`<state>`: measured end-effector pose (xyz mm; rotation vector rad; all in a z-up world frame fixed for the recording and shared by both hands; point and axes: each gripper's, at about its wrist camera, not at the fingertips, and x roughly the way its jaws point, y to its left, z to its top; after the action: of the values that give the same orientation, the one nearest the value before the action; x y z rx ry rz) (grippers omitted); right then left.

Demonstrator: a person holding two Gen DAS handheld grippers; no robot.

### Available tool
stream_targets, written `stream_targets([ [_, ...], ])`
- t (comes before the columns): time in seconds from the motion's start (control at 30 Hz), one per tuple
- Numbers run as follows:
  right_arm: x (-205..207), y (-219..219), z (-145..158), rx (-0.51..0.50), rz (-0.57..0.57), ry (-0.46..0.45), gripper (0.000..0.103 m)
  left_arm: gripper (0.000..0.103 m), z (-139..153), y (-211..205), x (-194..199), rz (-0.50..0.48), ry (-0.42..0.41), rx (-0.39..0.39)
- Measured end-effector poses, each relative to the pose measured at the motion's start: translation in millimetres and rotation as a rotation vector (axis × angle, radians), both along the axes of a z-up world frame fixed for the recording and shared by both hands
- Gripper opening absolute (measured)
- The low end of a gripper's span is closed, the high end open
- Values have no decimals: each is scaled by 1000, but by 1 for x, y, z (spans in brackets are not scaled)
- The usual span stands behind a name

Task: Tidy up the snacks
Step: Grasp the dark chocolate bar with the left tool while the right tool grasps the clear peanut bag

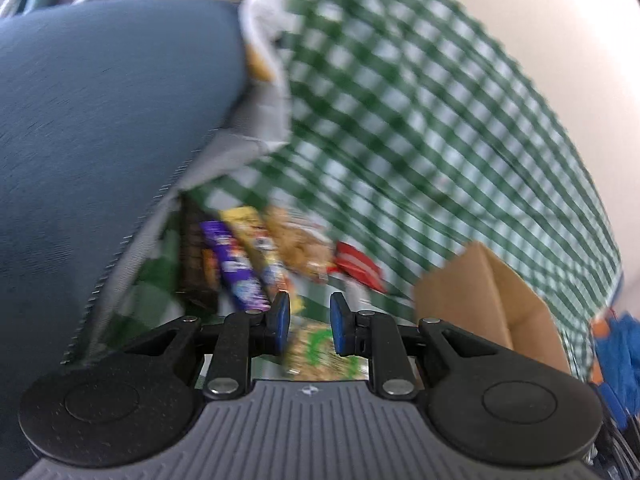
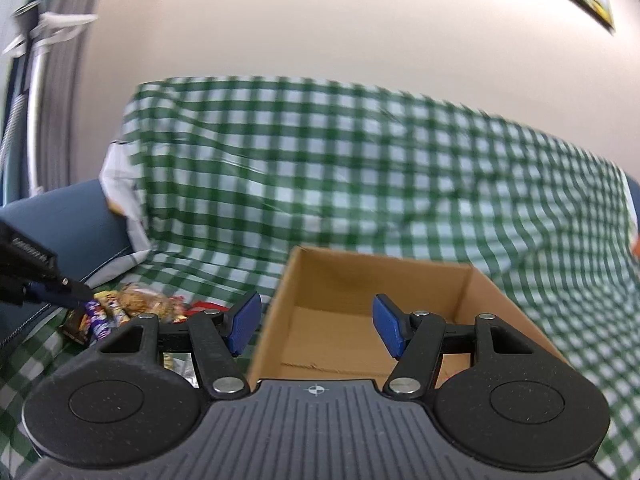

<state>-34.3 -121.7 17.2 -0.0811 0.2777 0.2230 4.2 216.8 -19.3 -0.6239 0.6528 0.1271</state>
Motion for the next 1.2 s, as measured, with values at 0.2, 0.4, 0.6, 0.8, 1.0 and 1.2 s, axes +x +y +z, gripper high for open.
stream_targets([
  [0.2,7,42,-3,43,108,23,63,22,-13,15,2,66,3,32],
  [0.4,13,94,-26,44,203,83,64,22,-28,21,10,116,12,71],
  [0.6,42,123,-53,33,228,195,72,25,-39,21,23,133,50,170],
  [0.8,74,142,-83,34,218,364,87,38,-47,15,37,110,106,269],
  [1.0,88,154,-104,20,229,415,93,38,-54,17,44,97,115,282],
  [1.2,101,157,-110,37,263,446,97,29,-60,14,51,88,145,316],
])
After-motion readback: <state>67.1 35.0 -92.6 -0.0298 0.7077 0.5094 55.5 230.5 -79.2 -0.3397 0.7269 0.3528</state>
